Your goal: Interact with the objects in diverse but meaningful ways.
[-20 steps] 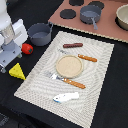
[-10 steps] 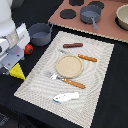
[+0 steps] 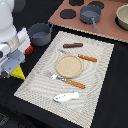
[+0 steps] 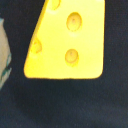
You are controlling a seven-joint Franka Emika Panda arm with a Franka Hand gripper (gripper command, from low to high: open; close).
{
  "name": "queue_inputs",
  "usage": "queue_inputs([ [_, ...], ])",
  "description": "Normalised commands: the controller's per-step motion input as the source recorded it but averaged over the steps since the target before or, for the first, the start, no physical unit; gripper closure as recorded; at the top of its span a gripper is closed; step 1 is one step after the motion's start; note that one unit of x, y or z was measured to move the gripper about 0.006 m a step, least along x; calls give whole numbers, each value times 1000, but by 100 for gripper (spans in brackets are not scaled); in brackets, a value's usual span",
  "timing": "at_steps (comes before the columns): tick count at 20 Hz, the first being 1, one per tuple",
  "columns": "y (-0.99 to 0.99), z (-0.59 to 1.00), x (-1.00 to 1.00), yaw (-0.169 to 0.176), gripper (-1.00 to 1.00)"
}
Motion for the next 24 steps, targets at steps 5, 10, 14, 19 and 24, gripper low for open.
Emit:
queue_inputs([
  [5,91,-266,115,0,-100],
  [10,-134,-182,19,0,-100],
  [14,-205,-160,0,0,100],
  [19,-183,-131,0,0,100],
  [24,-118,-59,19,0,100],
])
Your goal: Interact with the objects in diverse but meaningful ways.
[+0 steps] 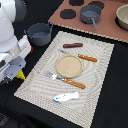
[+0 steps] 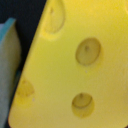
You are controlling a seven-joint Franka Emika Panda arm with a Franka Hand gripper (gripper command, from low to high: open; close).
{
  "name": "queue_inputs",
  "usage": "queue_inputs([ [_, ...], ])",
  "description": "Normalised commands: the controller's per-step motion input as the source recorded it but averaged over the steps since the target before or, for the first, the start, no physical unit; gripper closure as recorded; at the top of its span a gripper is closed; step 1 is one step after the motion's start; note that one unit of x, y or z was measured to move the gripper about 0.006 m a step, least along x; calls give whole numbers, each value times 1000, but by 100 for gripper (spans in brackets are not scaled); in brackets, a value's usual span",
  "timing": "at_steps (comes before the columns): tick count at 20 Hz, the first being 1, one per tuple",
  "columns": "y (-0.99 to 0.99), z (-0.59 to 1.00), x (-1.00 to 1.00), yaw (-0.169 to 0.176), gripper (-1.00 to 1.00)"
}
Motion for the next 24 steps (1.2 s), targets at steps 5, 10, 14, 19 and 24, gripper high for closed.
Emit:
queue_inputs([
  [5,-107,545,141,7,100],
  [10,-111,1000,187,4,100],
  [14,0,1000,711,1,100],
  [19,112,1000,1000,0,100],
  [24,276,1000,1000,0,100],
])
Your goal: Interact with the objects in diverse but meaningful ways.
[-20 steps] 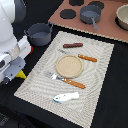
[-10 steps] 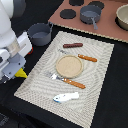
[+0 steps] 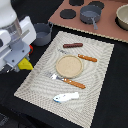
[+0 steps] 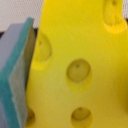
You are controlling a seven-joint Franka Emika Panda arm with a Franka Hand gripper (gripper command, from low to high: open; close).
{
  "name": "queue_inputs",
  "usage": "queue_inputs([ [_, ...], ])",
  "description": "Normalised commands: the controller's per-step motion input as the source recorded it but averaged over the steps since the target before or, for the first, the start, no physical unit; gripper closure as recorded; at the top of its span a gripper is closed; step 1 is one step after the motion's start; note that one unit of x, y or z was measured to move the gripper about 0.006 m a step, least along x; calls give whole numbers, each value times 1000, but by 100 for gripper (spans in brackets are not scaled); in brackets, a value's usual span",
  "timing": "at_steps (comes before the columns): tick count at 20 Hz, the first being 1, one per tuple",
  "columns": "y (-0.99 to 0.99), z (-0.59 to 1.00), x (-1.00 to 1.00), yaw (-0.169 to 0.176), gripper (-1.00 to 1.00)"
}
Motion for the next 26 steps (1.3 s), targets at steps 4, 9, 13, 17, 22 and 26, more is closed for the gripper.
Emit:
queue_inputs([
  [4,300,1000,1000,0,100],
  [9,337,785,1000,0,100],
  [13,354,257,1000,0,100],
  [17,374,-32,1000,0,100],
  [22,200,-279,827,0,100],
  [26,12,-321,651,0,100],
])
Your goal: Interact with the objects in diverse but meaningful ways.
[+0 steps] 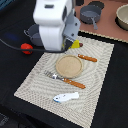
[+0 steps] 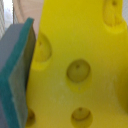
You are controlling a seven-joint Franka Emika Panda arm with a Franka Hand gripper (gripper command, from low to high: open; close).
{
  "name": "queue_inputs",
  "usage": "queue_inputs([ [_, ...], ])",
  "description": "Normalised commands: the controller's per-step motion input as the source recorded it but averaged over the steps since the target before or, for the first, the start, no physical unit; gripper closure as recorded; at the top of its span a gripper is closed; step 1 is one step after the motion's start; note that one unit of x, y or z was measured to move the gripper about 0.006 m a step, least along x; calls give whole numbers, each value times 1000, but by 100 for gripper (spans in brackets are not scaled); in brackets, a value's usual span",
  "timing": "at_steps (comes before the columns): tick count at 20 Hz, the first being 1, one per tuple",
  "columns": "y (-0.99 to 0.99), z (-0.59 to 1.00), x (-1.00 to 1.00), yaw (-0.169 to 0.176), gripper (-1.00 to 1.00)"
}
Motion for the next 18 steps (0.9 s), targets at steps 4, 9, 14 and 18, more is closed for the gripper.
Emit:
queue_inputs([
  [4,3,-313,540,0,100],
  [9,199,-265,351,1,100],
  [14,172,-150,226,4,100],
  [18,138,-6,304,11,100],
])
